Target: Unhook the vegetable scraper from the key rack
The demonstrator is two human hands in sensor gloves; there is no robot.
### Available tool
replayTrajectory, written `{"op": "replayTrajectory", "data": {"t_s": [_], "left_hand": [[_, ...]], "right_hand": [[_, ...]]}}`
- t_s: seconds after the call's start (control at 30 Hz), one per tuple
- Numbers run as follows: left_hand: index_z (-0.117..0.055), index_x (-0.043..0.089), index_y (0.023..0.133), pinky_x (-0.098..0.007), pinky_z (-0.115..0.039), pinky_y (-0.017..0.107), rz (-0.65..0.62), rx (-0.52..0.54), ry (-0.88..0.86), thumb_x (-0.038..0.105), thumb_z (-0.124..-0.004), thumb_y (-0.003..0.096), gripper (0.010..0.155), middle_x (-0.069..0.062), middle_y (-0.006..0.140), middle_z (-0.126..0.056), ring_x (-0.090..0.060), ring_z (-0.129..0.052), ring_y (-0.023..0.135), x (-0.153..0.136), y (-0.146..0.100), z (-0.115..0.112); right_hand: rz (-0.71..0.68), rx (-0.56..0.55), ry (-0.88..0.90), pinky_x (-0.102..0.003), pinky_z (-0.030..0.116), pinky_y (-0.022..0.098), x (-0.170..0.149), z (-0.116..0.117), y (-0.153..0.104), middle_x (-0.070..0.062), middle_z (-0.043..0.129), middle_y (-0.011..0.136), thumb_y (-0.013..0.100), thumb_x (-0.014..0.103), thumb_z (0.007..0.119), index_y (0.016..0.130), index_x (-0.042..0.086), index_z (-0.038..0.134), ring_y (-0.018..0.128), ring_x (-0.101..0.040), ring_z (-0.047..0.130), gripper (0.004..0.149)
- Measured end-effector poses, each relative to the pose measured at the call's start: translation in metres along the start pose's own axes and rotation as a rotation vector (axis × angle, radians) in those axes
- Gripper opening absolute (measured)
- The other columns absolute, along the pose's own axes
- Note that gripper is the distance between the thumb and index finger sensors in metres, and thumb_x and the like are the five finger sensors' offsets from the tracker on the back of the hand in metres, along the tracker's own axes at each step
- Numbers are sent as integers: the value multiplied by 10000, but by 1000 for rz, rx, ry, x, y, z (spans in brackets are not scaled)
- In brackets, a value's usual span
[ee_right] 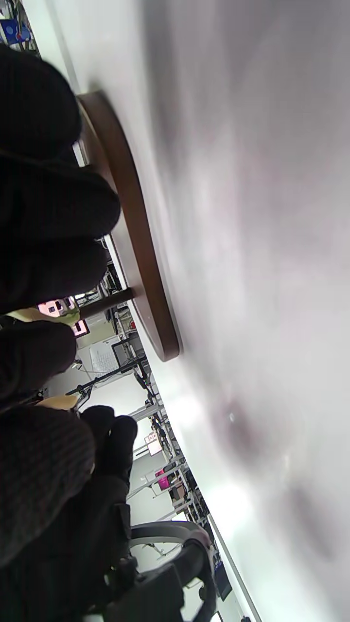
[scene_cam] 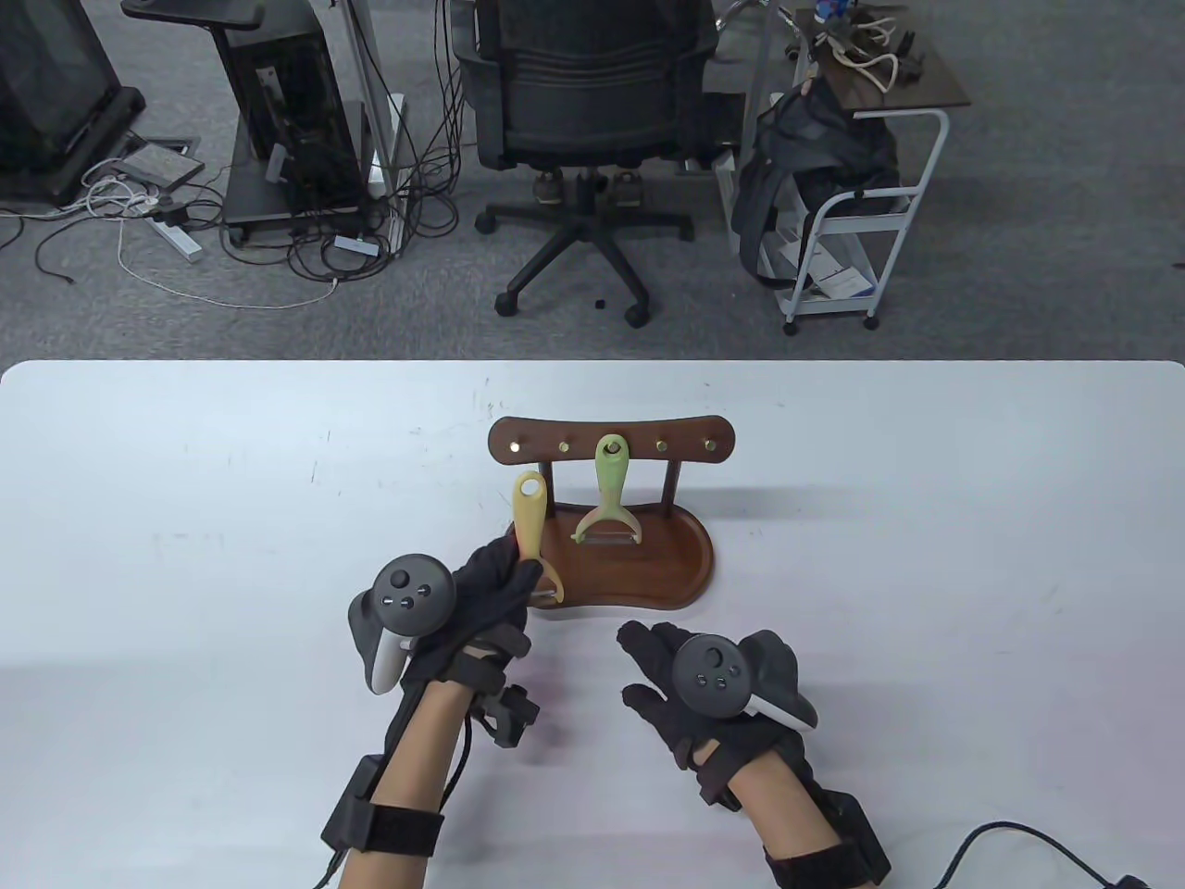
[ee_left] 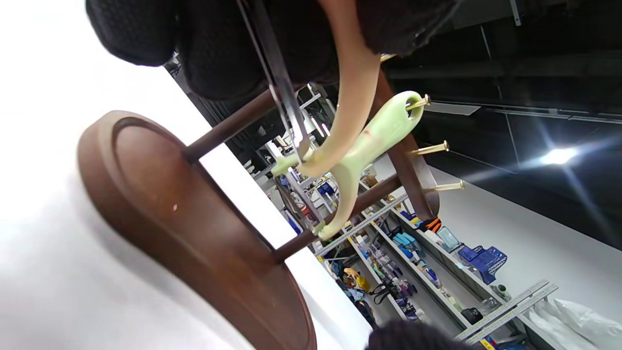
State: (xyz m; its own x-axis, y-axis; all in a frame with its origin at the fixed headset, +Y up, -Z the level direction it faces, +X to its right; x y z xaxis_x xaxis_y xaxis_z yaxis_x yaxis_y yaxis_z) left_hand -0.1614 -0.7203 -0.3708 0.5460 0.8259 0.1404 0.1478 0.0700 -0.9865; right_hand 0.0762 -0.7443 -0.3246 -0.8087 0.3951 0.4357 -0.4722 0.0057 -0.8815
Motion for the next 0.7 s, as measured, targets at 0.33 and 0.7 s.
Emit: {"op": "replayTrajectory", "data": {"t_s": [0.33,0.7], "left_hand": [[-841,120,903,-642,-611,617,2,-13,39,435,-790,510,506,-68,755,-788,-339,-786,690,-4,-27,5],[-825,69,895,-623,-673,567,63,-156,98,433,-773,519,526,-54,691,-827,-316,-845,611,-21,-36,-18]], "right_hand": [[-21,-9,6,-635,663,538,6,-1,-1,-235,704,971,436,493,731,1039,188,579,809,-455,795,693],[-18,-12,17,-636,663,537,4,-3,-3,-233,710,967,437,492,732,1035,181,590,807,-454,798,689]]}}
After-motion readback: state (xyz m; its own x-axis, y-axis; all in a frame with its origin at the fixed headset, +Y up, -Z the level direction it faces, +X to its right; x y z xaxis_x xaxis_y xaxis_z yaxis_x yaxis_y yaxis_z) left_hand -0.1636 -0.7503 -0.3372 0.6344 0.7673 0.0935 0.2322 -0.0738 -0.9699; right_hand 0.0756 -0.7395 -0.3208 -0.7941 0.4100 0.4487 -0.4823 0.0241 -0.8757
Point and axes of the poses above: the tracker on the back of each hand, its own x axis roughly to the thumb side, its own y axis roughly from the wrist to the fingertips, z = x × y, the point moved 5 cm from there along y, roughly from the wrist to the fingertips
